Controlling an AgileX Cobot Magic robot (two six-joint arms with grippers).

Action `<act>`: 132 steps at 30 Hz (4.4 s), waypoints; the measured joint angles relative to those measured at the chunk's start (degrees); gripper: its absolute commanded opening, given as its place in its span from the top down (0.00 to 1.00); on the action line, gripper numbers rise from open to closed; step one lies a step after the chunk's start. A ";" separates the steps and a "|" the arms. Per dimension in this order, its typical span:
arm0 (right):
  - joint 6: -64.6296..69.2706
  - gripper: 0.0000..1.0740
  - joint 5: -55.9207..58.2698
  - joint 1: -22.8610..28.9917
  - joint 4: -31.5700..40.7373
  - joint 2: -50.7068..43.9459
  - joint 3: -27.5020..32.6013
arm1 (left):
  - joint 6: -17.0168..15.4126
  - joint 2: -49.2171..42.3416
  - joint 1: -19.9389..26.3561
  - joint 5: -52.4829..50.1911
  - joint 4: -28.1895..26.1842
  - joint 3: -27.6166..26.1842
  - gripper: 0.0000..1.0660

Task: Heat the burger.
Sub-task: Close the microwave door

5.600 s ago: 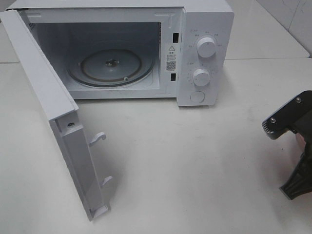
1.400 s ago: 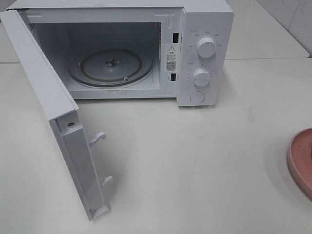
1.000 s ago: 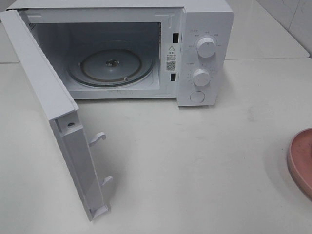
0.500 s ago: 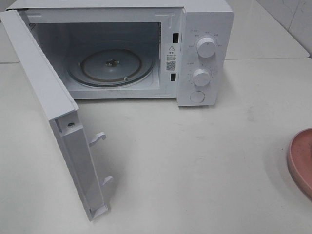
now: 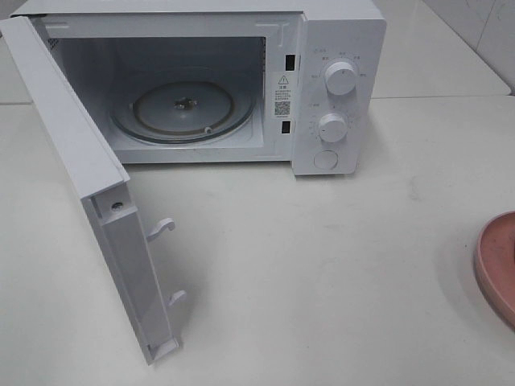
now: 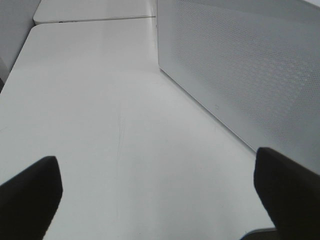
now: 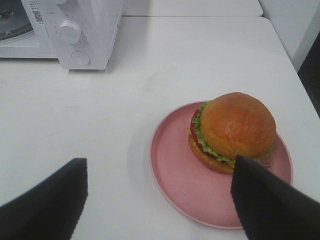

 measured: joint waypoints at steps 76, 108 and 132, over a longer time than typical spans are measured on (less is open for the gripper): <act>0.00 0.30 0.00 0.00 0.00 0.00 0.00 | 15.36 35.29 0.00 -64.17 -15.13 15.07 1.00; 0.00 0.30 0.00 0.00 0.00 0.00 0.17 | -25.21 70.82 -0.11 -104.28 28.99 15.30 1.00; 0.00 0.30 0.00 0.00 0.00 0.00 0.17 | -8.02 81.65 -30.77 -112.41 0.23 14.78 1.00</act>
